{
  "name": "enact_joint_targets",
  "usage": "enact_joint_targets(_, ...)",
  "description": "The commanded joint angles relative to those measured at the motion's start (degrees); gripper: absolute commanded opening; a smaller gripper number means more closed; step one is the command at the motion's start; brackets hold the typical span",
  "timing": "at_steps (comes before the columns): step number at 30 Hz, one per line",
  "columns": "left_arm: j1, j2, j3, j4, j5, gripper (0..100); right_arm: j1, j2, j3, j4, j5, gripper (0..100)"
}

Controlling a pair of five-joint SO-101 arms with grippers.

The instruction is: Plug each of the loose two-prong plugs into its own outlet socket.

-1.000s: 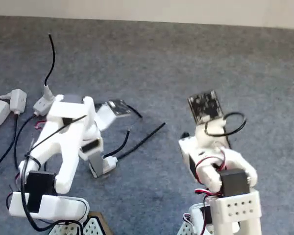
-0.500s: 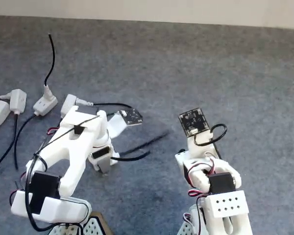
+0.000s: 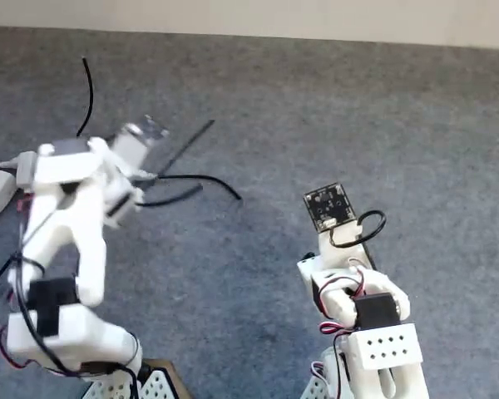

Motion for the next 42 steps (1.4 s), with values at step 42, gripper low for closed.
enact_joint_targets(42,-0.84,2.33,-54.02,27.34,22.59,20,1.01,-1.1,-0.57,-1.01,0.53,0.3)
